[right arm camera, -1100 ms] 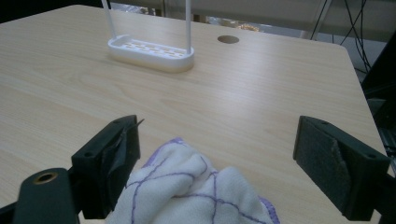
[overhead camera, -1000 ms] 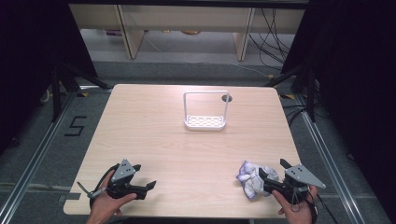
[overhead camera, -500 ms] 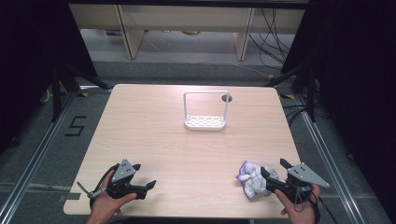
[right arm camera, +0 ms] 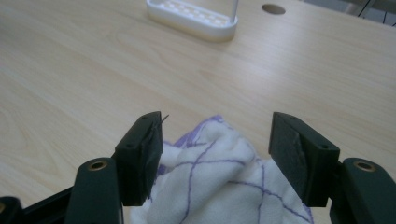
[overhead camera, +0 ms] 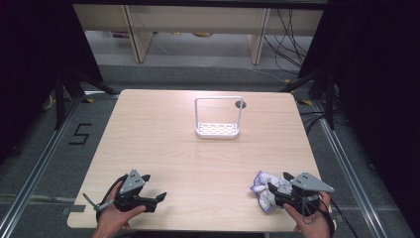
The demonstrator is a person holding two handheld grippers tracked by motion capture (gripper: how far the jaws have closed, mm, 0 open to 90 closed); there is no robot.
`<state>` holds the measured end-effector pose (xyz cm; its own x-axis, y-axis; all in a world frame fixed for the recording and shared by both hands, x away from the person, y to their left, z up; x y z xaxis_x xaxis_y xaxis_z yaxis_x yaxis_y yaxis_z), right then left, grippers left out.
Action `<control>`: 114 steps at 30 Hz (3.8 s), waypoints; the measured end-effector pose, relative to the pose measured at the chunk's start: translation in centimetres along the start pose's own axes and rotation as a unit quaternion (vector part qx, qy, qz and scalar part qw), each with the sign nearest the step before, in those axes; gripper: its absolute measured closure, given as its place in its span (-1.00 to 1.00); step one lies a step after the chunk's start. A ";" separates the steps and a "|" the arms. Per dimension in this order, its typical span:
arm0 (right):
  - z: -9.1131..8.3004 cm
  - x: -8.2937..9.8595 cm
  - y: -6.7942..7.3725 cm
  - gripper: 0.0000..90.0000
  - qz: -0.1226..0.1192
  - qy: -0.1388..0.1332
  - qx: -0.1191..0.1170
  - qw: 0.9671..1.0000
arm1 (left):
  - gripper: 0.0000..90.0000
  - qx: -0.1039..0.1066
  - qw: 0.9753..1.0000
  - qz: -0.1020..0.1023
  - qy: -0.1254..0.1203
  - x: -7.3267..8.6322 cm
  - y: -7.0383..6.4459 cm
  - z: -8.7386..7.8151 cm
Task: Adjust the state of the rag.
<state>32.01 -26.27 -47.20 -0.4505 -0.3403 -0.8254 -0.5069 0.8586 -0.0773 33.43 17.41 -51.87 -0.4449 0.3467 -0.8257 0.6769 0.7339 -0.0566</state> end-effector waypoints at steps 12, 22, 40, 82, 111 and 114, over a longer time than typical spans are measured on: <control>2.5 1.3 -0.6 0.54 -0.046 0.059 0.012 0.997 | -0.67 0.008 1.000 0.015 0.008 0.1 -0.3 0.2; 0.7 -1.7 1.1 0.73 -0.071 0.012 0.000 0.997 | -0.67 0.013 1.000 0.007 0.001 0.0 -0.6 0.4; 8.5 -8.2 11.4 0.73 -0.147 0.001 -0.126 0.981 | -0.67 0.024 1.000 0.003 -0.006 0.0 -0.8 0.4; 6.8 -4.8 5.9 -0.19 -0.075 0.036 -0.111 0.990 | 0.88 0.061 0.997 0.038 0.001 -5.4 -3.1 7.0; 11.1 -3.4 6.5 0.85 -0.094 0.087 -0.169 0.977 | 0.87 0.055 0.998 0.003 -0.005 -4.1 -0.1 3.6; 8.6 -5.4 5.9 0.89 -0.108 0.052 -0.167 0.979 | 0.88 0.064 0.998 0.014 -0.013 -4.8 -0.1 2.3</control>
<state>37.83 -16.08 -47.99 -0.3695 -0.5514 -0.7479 -0.8026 0.5951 -0.0422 36.87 14.29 -49.18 -0.4099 0.3503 -0.8422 0.7591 0.6430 -0.1021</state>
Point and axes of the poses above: each handheld gripper's, and its own axes: z roughly forward along the jaws, x roughly out of its underside, y roughly to its left, the point moved 4 cm from there along z, roughly forward along the jaws, and after that the axes turned 1 degree about -z, right-handed, at the moved point
